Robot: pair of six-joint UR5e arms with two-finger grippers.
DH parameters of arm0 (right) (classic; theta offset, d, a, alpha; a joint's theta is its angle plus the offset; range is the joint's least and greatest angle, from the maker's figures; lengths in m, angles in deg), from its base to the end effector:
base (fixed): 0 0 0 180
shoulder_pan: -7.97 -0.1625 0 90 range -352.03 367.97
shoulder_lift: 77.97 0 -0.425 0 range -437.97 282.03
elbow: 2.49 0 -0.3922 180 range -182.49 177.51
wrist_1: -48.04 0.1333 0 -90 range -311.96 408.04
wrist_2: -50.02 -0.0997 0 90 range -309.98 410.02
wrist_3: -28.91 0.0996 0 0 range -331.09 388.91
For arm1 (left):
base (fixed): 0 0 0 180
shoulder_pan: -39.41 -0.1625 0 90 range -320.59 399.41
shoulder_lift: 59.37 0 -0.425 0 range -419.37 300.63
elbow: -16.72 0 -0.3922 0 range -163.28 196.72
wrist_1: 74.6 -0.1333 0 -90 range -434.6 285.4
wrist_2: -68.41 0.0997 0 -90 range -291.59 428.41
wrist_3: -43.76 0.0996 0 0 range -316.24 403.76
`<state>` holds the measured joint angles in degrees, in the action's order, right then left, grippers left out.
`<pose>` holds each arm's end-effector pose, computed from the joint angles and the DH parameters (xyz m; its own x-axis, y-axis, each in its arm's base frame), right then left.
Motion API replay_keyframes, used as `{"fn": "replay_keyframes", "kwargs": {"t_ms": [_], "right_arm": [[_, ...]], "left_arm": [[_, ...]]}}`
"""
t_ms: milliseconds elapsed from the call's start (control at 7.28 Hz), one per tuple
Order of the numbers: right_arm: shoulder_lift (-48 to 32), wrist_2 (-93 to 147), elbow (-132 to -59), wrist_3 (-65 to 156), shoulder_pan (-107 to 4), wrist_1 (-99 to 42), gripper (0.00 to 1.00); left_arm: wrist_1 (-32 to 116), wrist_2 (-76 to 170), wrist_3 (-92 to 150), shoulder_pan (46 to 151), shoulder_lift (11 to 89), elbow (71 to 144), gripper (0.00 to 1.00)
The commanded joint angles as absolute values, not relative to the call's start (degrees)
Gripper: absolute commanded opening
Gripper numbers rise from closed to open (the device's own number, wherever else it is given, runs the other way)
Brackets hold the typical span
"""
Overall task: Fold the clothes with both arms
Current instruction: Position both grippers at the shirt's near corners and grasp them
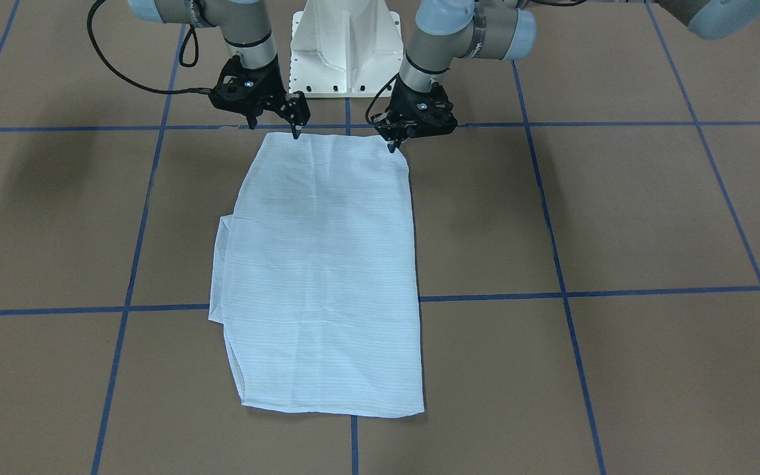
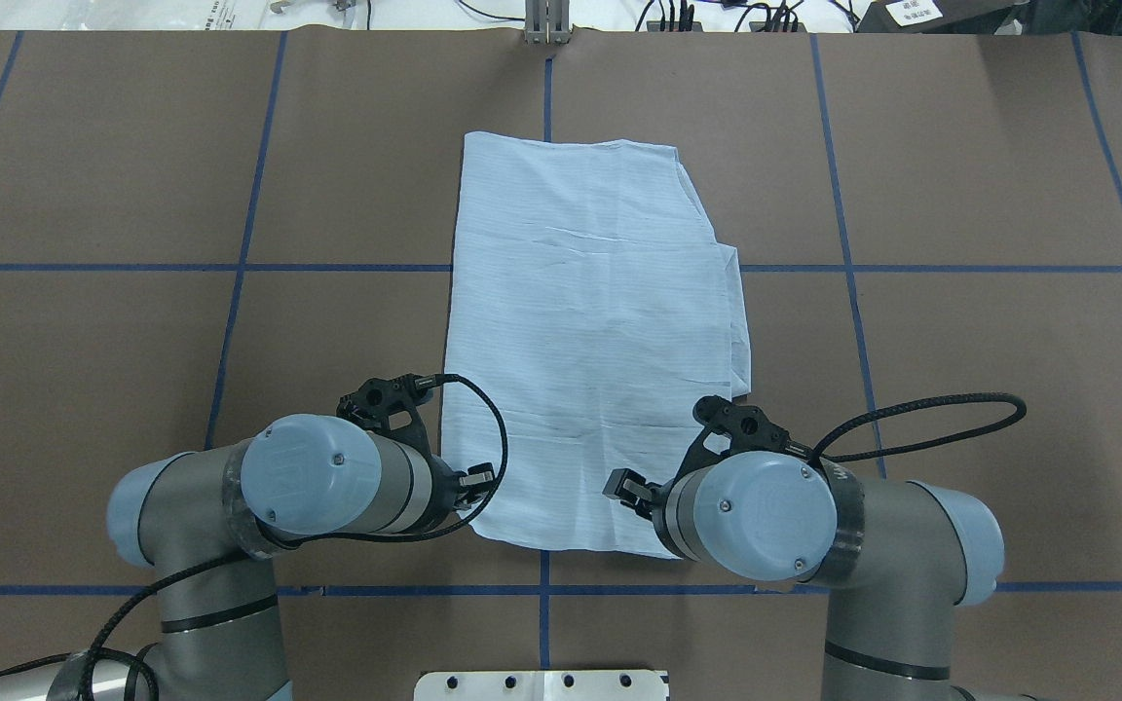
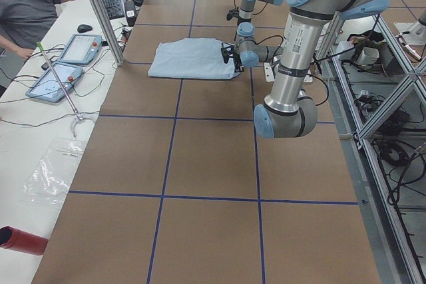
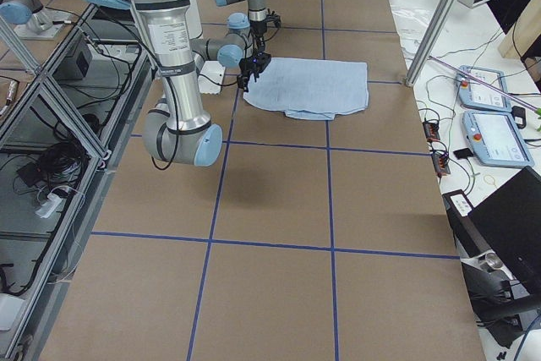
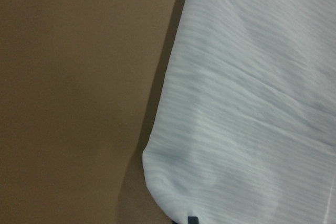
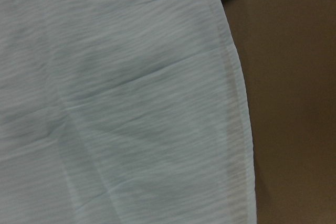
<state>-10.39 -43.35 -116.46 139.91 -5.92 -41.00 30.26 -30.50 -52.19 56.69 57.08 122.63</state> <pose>-0.5259 -0.2613 0.2654 0.5432 0.5028 0.6724 -0.4202 0.8561 -0.3008 0.5530 -0.2955 0.2482 0.4967 -0.2618 -0.8275 0.2218 0.9601 -0.1706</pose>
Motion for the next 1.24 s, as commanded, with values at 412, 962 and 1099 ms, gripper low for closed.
{"fn": "replay_keyframes", "kwargs": {"t_ms": [412,962,1099], "right_arm": [[-10.56,-42.18,-112.97,152.39,-2.94,-41.26,1.0],[-10.47,-42.09,-112.71,152.39,-1.88,-41.26,1.0],[-10.3,-42.09,-112.36,152.48,-1.88,-41.26,1.0]], "left_arm": [[30.34,-30.29,-51.86,56.98,57.08,122.63,0.0],[30.34,-30.21,-51.86,57.16,57.17,122.63,0.0],[30.34,-30.29,-51.86,57.16,57.26,122.63,0.0]]}}
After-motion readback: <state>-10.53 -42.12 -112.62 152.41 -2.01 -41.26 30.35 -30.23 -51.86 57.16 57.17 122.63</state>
